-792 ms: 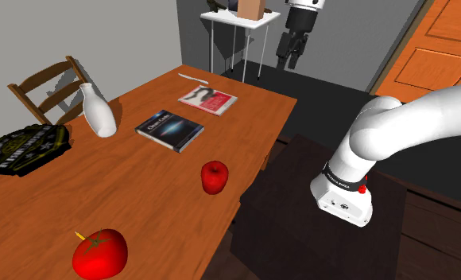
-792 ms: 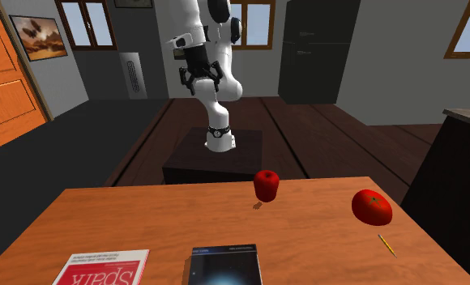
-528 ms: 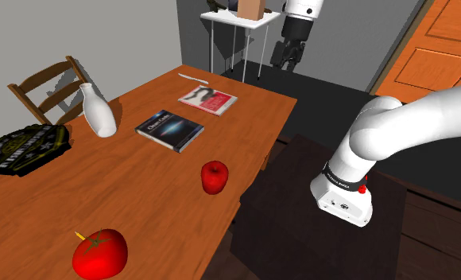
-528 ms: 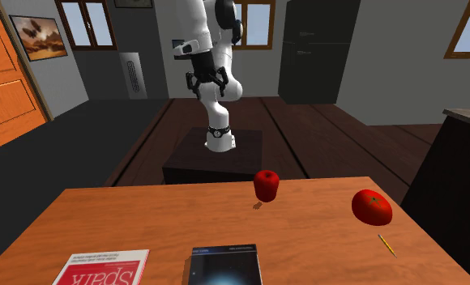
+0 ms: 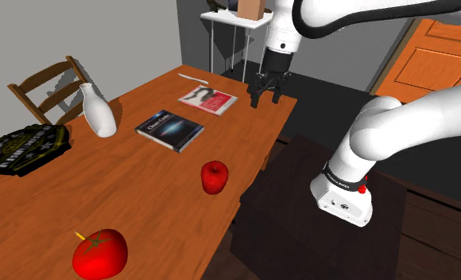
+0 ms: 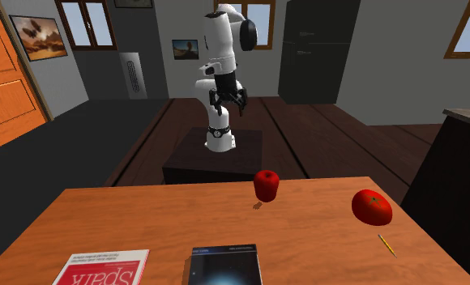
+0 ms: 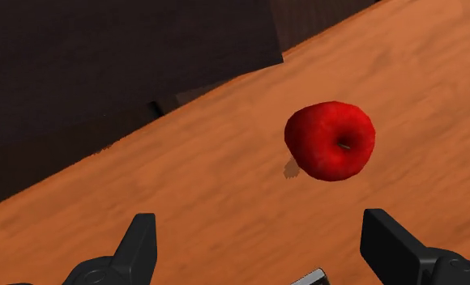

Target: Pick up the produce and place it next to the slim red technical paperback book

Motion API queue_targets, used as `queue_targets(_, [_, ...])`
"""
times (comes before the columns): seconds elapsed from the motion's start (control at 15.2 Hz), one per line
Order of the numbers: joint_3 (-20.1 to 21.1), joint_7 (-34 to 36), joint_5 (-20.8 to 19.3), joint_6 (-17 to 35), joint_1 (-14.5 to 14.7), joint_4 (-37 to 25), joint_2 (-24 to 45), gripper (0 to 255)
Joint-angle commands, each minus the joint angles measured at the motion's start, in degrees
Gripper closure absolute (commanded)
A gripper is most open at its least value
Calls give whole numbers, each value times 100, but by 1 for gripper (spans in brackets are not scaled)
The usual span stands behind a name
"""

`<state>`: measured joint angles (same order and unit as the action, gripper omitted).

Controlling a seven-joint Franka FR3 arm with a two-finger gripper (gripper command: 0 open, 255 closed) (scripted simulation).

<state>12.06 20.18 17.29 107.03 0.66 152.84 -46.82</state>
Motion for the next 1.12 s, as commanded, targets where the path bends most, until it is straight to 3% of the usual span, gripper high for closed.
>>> queue_targets(0.0, [388, 535, 251, 390, 39, 162, 157, 0])
queue_targets(0.33, [1314, 1753, 709, 1349, 11, 237, 901, 0])
queue_targets(0.66, [2290, 3055, 832, 2371, -276, 16, 2012, 0])
queue_targets(0.86, [2911, 3981, 575, 2983, -629, -234, 2827, 0])
queue_targets(1.06, [3475, 5051, -63, 3513, -1064, -517, 3684, 0])
